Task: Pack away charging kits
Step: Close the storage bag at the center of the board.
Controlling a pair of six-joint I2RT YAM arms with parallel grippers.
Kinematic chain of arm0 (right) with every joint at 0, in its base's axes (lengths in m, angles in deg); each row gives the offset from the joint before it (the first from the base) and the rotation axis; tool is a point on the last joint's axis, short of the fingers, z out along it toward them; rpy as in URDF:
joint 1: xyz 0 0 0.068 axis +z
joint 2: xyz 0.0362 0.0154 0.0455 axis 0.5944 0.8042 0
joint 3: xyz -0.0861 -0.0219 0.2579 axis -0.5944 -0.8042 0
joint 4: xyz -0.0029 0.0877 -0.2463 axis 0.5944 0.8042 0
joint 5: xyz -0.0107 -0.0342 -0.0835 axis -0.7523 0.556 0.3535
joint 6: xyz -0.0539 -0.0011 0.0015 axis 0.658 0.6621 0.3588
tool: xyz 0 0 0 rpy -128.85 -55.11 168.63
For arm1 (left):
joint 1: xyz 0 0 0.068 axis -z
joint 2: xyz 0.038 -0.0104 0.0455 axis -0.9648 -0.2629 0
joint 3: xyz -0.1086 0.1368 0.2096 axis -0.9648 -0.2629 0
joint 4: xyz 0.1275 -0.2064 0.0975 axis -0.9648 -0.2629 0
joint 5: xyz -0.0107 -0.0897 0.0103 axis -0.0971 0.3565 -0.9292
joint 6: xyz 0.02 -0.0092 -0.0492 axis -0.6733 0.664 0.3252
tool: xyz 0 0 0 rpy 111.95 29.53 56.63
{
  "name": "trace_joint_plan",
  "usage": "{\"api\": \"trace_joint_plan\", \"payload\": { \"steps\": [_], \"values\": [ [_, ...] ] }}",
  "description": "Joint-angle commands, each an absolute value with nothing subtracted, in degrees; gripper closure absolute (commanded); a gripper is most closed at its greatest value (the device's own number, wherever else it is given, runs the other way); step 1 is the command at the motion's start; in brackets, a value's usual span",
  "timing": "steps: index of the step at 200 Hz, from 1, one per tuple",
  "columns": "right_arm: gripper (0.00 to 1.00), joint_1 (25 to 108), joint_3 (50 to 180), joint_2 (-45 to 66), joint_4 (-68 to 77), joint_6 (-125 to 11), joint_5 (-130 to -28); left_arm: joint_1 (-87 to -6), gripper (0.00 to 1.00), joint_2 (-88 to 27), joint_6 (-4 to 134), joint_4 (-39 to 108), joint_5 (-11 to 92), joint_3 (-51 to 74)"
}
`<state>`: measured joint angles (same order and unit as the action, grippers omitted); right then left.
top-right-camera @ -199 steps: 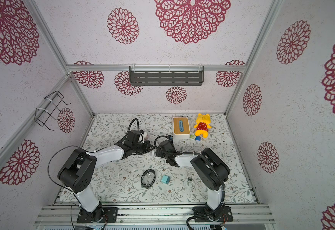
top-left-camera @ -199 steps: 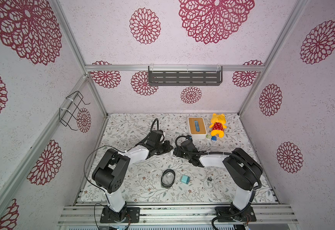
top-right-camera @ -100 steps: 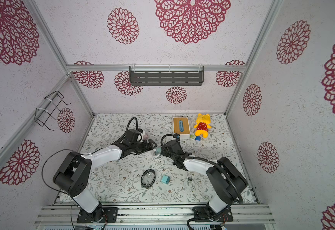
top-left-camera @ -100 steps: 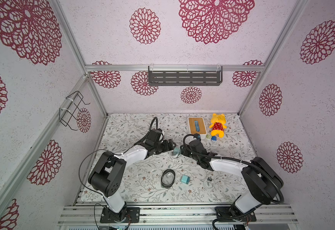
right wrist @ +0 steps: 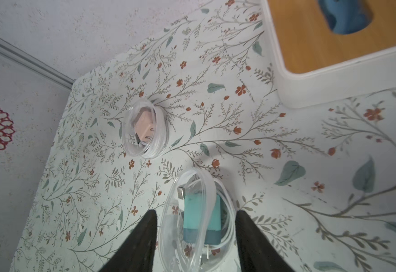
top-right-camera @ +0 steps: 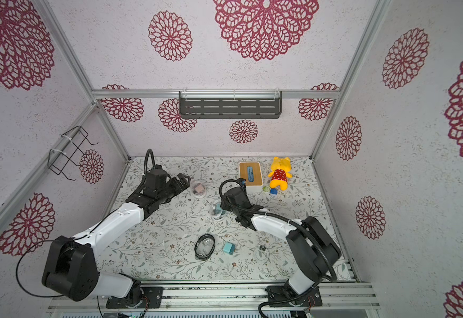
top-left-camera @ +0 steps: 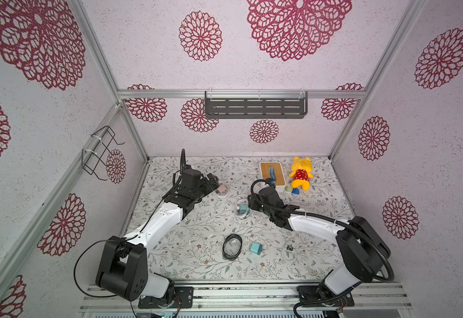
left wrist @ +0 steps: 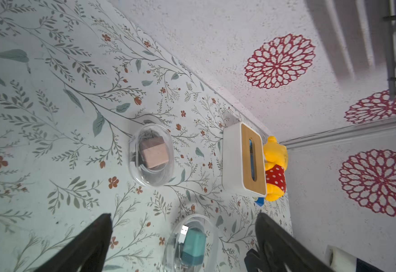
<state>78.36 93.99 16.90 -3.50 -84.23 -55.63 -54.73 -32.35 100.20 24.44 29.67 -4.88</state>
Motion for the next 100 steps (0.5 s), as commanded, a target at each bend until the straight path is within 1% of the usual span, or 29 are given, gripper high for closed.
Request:
{"api": "trace_joint_plan", "payload": {
  "steps": [1, 28, 90, 100],
  "values": [
    [0.46, 79.2, 98.1, 20.6, -0.1, -83.1, -55.6, -54.2, 0.04, -37.0, 99.0, 23.4, 33.2, -6.2],
    [0.5, 79.4, 100.3, 24.3, 0.8, -84.0, -56.5, -54.0, 0.03, -39.1, 97.9, 25.9, 35.9, -6.3],
    [0.56, 80.0, 101.2, 26.1, 4.3, -85.7, -53.4, -53.8, 0.03, -44.8, 97.6, 25.9, 40.4, -3.6],
    [0.59, 80.1, 101.3, 26.3, 4.4, -85.9, -53.0, -53.8, 0.03, -45.4, 97.5, 25.8, 40.9, -3.3]
  ]
}}
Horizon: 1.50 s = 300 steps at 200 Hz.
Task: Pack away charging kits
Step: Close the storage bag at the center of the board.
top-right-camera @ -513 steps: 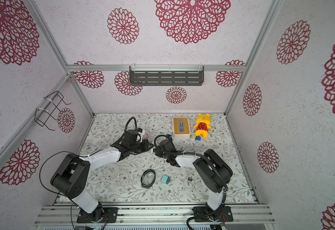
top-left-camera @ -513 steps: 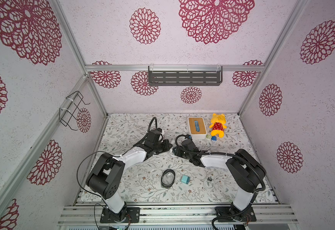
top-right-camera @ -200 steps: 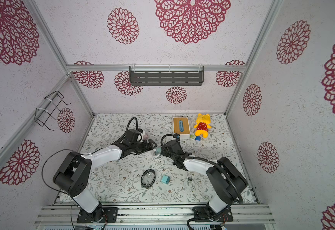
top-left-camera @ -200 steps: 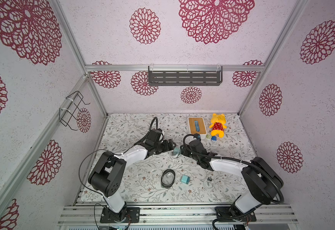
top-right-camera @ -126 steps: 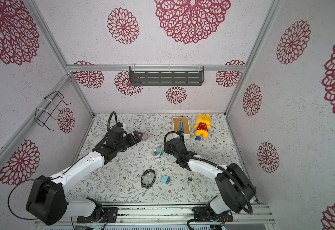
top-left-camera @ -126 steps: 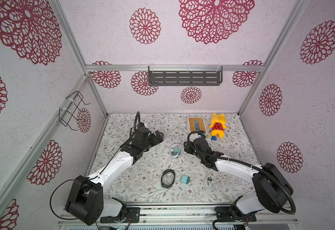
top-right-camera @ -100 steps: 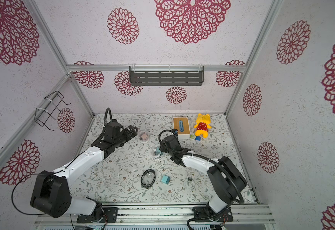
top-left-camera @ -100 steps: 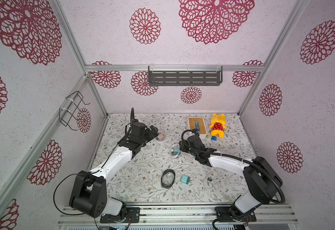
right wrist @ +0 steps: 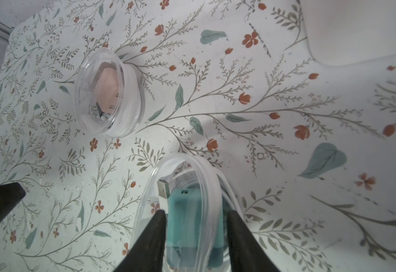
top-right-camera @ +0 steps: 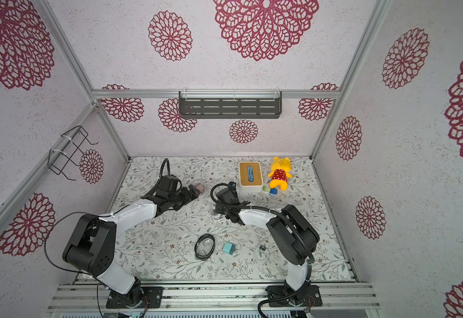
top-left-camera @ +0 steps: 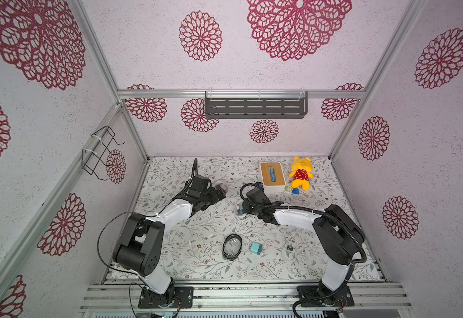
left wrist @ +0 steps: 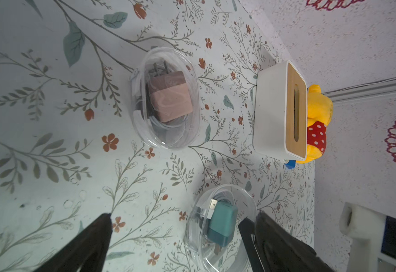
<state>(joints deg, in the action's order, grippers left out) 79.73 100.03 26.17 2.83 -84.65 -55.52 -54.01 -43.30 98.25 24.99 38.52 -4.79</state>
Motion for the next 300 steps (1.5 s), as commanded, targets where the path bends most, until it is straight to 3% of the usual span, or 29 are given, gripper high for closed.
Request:
{"api": "trace_joint_plan", "payload": {
  "steps": [1, 43, 144, 233, 253, 300],
  "values": [
    [0.6, 80.1, 101.4, 26.3, 4.5, -85.9, -53.0, -53.8, 0.03, -45.4, 97.5, 25.8, 40.9, -3.2],
    [1.0, 80.5, 103.5, 27.0, 8.0, -85.9, -50.5, -53.7, 0.03, -46.9, 97.6, 26.0, 42.3, -2.5],
    [1.0, 82.2, 107.8, 28.6, 21.8, -85.5, -41.2, -53.6, 0.03, -50.4, 97.3, 25.5, 44.0, -0.6],
    [1.0, 81.8, 98.8, 27.7, 16.7, -88.7, -42.7, -50.9, 0.01, -50.5, 94.6, 25.4, 45.7, 1.4],
    [0.88, 81.6, 96.8, 26.1, 14.5, -89.0, -43.2, -49.6, 0.01, -50.7, 93.7, 25.5, 46.4, 2.2],
    [0.8, 81.1, 94.1, 24.0, 12.7, -89.3, -43.7, -48.0, 0.01, -52.8, 93.6, 26.0, 50.0, 3.9]
  ]
}}
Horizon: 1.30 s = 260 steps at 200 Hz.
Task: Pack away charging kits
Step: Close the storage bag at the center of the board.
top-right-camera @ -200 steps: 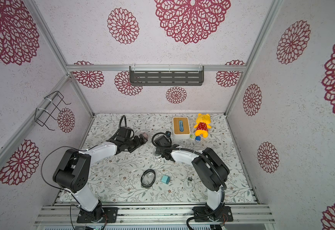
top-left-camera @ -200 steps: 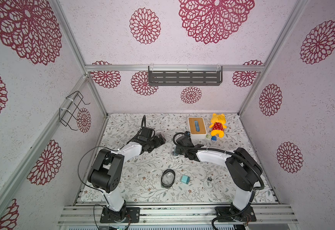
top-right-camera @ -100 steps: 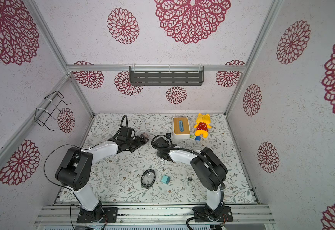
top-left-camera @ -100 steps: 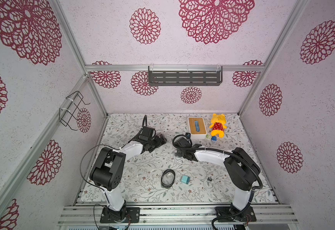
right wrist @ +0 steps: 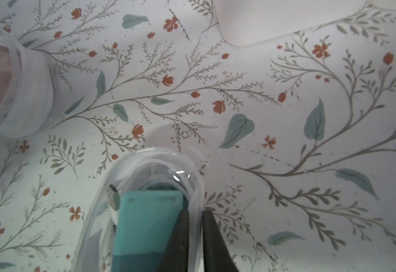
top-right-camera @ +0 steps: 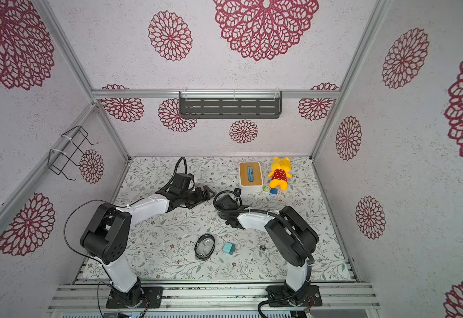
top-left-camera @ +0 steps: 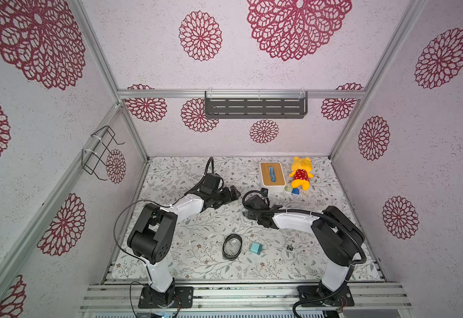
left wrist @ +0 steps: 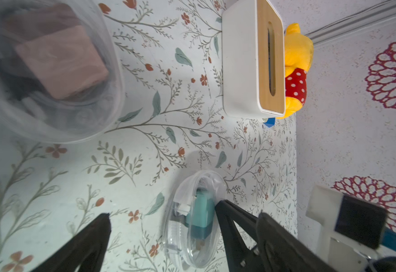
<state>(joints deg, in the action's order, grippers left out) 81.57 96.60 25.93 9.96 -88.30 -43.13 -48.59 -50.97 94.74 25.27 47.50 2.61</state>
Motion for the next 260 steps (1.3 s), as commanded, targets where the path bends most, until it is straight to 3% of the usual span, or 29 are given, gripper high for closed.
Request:
{"api": "trace_joint_plan", "payload": {
  "steps": [1, 177, 260],
  "values": [
    [0.8, 81.1, 94.0, 23.9, 12.6, -89.3, -43.7, -48.1, 0.01, -52.9, 93.6, 25.9, 50.1, 3.9],
    [0.79, 76.8, 82.6, 24.5, -7.1, -89.9, -53.0, -46.7, 0.05, -65.2, 95.5, 23.4, 59.1, 11.1],
    [0.91, 75.9, 80.1, 27.2, -19.3, -87.9, -61.1, -46.4, 0.11, -68.6, 97.9, 24.0, 63.2, 12.7]
  ]
}}
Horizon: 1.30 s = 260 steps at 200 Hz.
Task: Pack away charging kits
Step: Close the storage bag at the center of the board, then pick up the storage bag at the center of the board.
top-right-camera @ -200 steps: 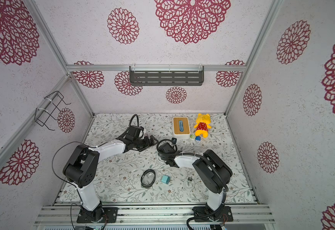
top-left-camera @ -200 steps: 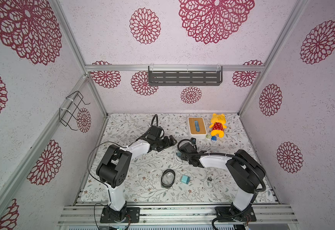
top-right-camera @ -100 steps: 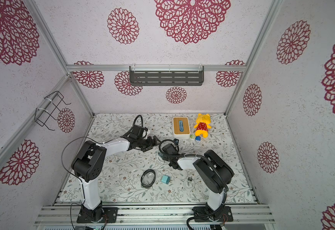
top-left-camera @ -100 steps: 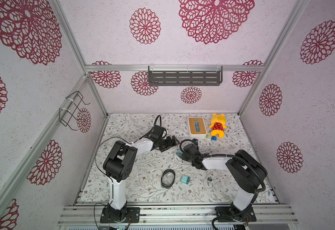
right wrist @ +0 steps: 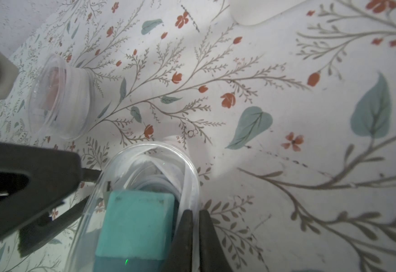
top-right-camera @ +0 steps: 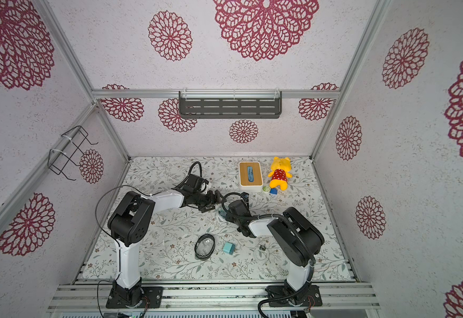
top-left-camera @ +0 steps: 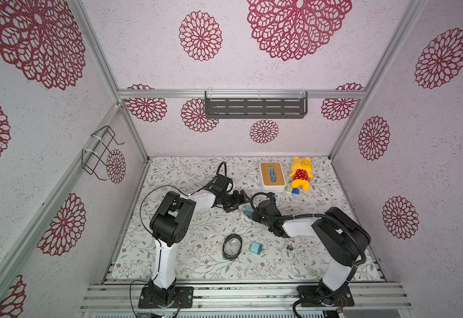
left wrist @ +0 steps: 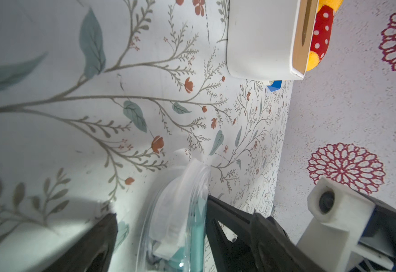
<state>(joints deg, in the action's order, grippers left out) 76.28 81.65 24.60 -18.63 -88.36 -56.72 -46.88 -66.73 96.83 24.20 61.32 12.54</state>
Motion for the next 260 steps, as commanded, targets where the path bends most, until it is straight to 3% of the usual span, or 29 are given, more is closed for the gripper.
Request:
{"api": "trace_joint_plan", "payload": {
  "steps": [1, 125, 236, 260],
  "values": [
    [0.91, 75.8, 80.1, 27.3, -19.4, -87.9, -61.3, -46.4, 0.11, -68.5, 97.9, 24.0, 63.3, 12.7],
    [0.95, 76.0, 79.5, 30.4, -27.1, -90.0, -64.9, -46.5, 0.18, -69.4, 101.8, 27.5, 67.1, 11.6],
    [0.96, 76.9, 79.6, 30.1, -28.6, -90.3, -65.1, -46.5, 0.41, -72.8, 101.8, 25.0, 65.9, 13.3],
    [0.96, 77.1, 79.8, 30.1, -28.7, -90.4, -65.0, -46.5, 0.43, -73.1, 101.8, 24.7, 65.7, 13.5]
  ]
}}
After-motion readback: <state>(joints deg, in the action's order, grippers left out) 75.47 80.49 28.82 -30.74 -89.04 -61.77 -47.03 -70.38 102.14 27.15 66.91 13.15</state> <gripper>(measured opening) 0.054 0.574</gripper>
